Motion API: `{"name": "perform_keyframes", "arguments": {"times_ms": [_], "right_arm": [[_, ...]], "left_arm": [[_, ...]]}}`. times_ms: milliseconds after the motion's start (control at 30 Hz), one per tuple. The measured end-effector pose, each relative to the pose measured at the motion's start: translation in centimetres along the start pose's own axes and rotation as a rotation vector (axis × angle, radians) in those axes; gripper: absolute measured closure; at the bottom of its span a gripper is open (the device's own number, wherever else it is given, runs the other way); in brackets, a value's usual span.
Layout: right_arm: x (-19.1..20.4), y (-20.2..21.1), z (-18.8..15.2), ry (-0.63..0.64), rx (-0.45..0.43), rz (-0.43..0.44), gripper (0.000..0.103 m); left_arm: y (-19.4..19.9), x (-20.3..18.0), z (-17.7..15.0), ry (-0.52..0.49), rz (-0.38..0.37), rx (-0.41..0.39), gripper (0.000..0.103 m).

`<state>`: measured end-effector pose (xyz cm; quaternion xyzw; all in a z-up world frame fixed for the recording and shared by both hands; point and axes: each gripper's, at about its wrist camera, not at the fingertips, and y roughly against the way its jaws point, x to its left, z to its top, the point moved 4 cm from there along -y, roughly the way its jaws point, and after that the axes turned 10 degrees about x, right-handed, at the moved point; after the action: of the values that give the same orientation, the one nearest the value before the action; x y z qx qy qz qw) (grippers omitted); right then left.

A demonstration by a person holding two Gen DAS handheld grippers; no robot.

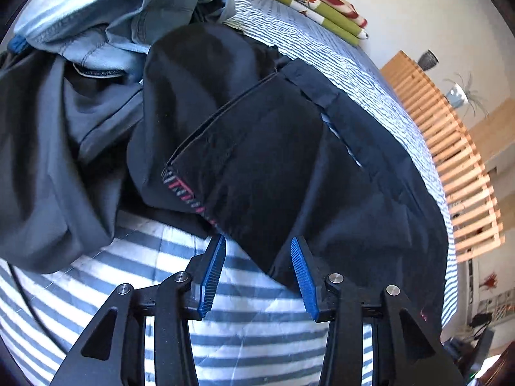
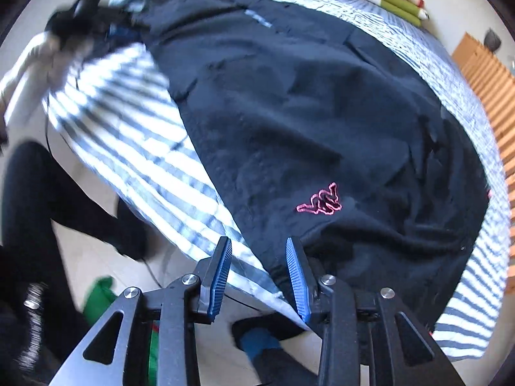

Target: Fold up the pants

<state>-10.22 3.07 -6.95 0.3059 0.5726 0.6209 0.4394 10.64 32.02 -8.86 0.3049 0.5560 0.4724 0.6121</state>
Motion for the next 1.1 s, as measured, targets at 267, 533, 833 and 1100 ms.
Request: {"name": "perform_keyframes", "arguments": {"times_ms": [267, 533, 833, 1100], "right_arm": [[0.4, -0.1, -1.6, 0.131, 0.011, -0.24, 0.062], [-1.5, -0.1, -2.1, 0.038, 0.049, -0.207, 0.093], [-3.4, 5.4, -1.7, -0.015, -0.054, -0.218, 0.098], [-6.8, 9.1, -1.4, -0.097, -0.126, -0.233, 0.098]], "left_arm": [[-0.6, 0.7, 1.1, 0.046, -0.025, -0.019, 0.075], [-0.6, 0.1, 1.4, 0.033, -0.016, -0.042, 0.098], [4.9, -2.2, 1.0, -0.006, -0.021, -0.178, 0.099], [9.2, -5.7, 3.0, -0.017, -0.083, -0.245, 0.099]]}}
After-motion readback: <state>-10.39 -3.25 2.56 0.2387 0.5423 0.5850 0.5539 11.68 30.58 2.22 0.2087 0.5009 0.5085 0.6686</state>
